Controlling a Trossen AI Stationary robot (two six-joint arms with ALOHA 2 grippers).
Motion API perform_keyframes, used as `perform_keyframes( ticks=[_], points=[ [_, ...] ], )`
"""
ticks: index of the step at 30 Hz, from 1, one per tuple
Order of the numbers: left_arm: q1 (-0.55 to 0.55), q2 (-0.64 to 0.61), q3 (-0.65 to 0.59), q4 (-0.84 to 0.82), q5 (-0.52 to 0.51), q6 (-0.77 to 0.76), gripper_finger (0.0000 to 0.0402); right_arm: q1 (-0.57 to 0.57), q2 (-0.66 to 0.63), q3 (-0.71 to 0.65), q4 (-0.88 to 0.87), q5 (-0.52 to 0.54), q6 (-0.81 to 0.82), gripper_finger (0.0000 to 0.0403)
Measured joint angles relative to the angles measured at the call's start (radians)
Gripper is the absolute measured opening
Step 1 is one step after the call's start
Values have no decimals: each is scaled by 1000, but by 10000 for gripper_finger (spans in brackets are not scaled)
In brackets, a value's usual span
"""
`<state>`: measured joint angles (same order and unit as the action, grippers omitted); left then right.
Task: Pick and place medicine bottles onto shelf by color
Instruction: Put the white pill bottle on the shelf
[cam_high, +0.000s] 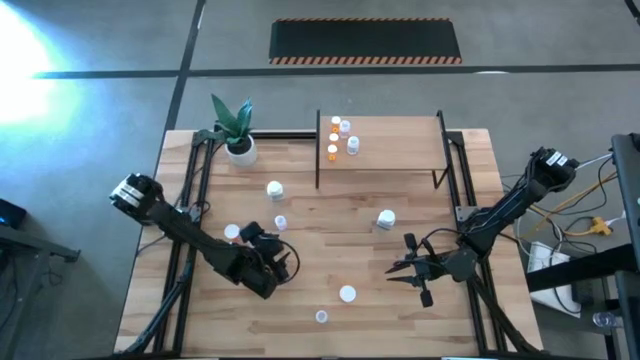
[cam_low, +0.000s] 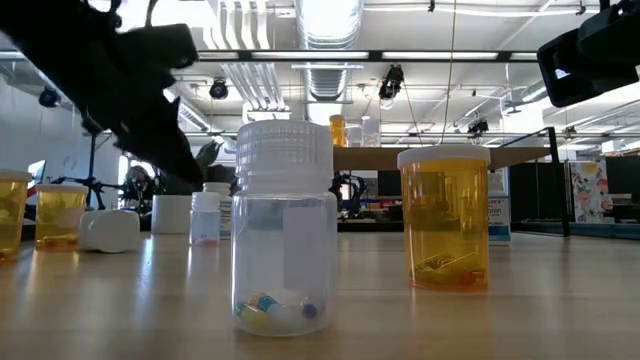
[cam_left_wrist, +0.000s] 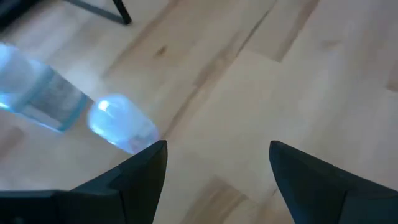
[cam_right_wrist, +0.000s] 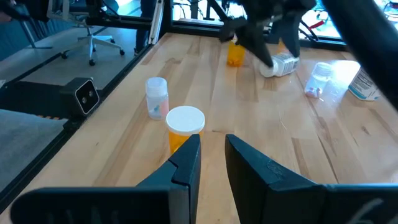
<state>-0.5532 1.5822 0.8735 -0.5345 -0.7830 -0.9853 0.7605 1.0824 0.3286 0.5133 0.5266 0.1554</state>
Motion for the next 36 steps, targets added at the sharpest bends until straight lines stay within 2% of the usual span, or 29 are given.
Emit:
perform_keyframes(
  ticks=[4, 9, 13, 18, 20, 24, 30, 36],
  points=[
    [34, -23, 57, -156, -12, -3, 265, 0, 0, 0, 0, 0, -2, 63],
    [120, -30, 105, -150, -19, 31, 265, 1, -36, 0, -73, 7, 31, 63],
    [148, -30, 86, 55, -20, 192, 265, 0, -125, 1, -319, 147, 184, 63],
    [147, -10, 44, 425, -34, 456, 265, -5, -191, 1, -690, 284, 414, 63],
    [147, 13, 31, 567, -37, 540, 265, -18, -193, -1, -788, 348, 501, 66],
    [148, 62, 6, 802, -38, 671, 265, -64, -196, -3, -929, 372, 614, 100],
    [148, 140, 13, 873, -37, 703, 265, -146, -198, -51, -896, 355, 610, 192],
    [148, 195, 20, 900, -37, 704, 265, -232, -196, -122, -595, 282, 444, 263]
  ],
)
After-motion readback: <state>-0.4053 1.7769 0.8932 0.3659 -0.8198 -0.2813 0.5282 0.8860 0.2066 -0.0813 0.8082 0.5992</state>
